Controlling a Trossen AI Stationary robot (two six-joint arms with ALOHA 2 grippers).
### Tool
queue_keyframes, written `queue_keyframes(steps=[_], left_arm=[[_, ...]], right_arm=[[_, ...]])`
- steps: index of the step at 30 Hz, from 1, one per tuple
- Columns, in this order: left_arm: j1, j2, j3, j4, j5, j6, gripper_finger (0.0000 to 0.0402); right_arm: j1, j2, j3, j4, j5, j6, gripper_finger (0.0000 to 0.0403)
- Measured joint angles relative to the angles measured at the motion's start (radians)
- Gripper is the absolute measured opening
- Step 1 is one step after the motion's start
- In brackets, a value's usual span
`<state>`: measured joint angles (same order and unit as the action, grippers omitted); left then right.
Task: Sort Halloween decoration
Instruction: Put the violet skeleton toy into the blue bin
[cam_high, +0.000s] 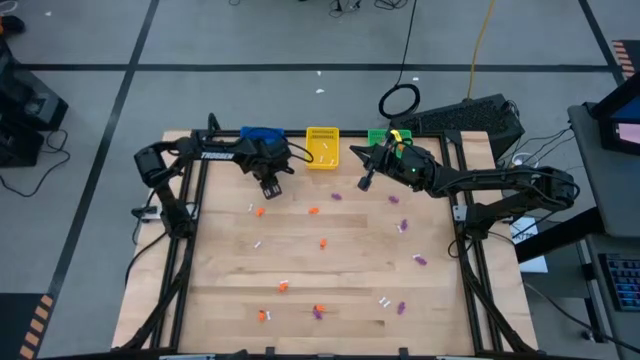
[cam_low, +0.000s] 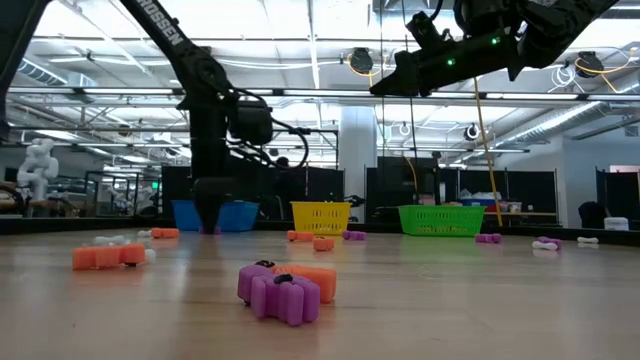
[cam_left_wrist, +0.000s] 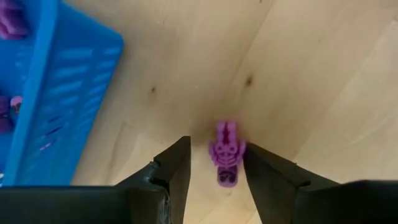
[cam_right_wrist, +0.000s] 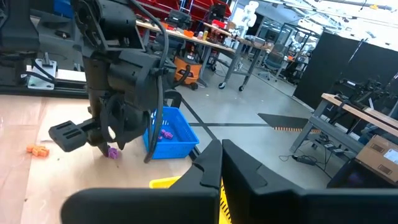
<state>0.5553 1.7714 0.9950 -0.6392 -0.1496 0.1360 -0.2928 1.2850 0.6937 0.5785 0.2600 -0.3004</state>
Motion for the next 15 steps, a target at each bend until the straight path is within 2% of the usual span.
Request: queue_keyframes(steps=[5,8,15], left_arm=[[0.002,0.02,0.0,0.013,0.038,0.016,0.0136],[0.003,0.022,-0.001,0.016,0.076,0.035,0.0101],[0.001,0.016,-0.003,0.001,0.077,0.054,0.0013]], right_arm=[[0.0,0.0,0.0,-0.001,0.0,0.0,0.0],[0.0,0.0,0.0,-0.003,0.0,-0.006,0.0],[0.0,0.0,0.0,-0.008,0.0,-0.007,0.0]])
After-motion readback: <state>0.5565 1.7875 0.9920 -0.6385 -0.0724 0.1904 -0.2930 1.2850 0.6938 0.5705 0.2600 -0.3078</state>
